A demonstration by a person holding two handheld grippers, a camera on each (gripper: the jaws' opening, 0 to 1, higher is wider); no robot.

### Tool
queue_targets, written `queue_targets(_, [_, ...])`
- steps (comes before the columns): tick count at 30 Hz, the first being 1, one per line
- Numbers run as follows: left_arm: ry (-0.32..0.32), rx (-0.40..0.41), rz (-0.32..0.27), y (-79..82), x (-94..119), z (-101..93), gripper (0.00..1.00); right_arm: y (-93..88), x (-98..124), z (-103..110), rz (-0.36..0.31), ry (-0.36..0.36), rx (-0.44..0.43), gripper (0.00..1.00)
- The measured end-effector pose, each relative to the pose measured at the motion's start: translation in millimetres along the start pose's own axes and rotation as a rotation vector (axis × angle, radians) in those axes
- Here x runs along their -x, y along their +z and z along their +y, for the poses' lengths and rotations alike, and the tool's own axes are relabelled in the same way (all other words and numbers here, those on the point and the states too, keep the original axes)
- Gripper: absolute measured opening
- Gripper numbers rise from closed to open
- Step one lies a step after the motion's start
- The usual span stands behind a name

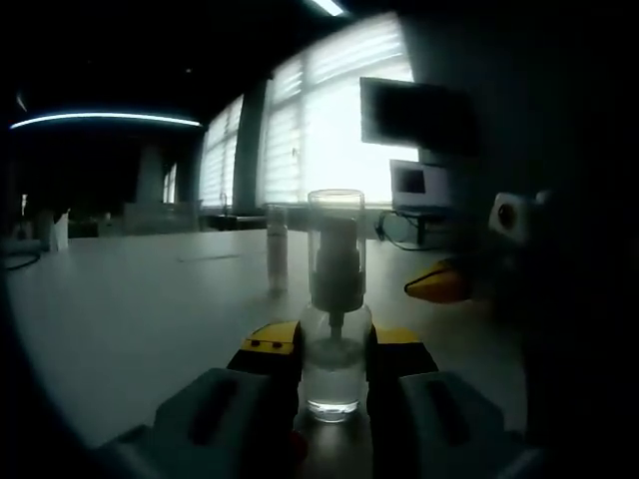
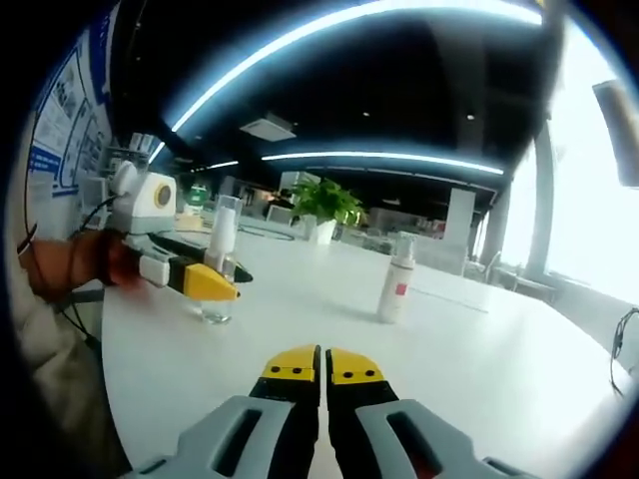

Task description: Clamp pump bottle remove cover press pump head put on cover

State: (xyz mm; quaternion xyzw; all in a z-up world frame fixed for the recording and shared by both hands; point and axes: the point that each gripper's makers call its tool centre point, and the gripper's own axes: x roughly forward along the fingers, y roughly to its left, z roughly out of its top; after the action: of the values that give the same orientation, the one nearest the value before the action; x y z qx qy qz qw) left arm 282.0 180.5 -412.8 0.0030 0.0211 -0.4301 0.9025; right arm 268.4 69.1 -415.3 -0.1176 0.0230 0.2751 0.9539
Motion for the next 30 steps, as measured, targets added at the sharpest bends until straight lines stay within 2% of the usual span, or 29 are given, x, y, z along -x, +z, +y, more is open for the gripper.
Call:
queue_targets(7, [0.004, 0.002, 0.001, -0.8, 0.5, 1.7, 0.16, 34.9, 4.4, 7.2, -0.047, -0.023, -0.041, 0.00])
queue_targets(10, [0.005, 0.002, 0.002, -1.1, 0.6, 2.7, 0.16, 48.2, 2.7, 17.3, -0.073, 0.005, -0.082, 0.00])
queue_targets(12, [0.004, 0.003, 0.003, -1.4, 0.4, 2.9, 0.16, 53.3, 1.5, 26.9, -0.061, 0.031, -0.103, 0.02])
queue_targets(18, [0.000, 0.026, 0.006, -1.6, 0.4, 2.7, 0.16, 60.8, -6.2, 42.1, -0.060, 0.071, -0.104, 0.09])
queue_targets(24, [-0.006, 0.053, -0.007, 0.6, 1.2, 3.4, 0.17, 55.0, -15.7, 44.6, -0.054, 0.087, -0.109, 0.10])
queue_targets(30, [-0.017, 0.091, -0.028, 3.7, 3.0, 5.3, 0.17, 65.4, -16.8, 54.0, -0.080, 0.115, -0.130, 0.11])
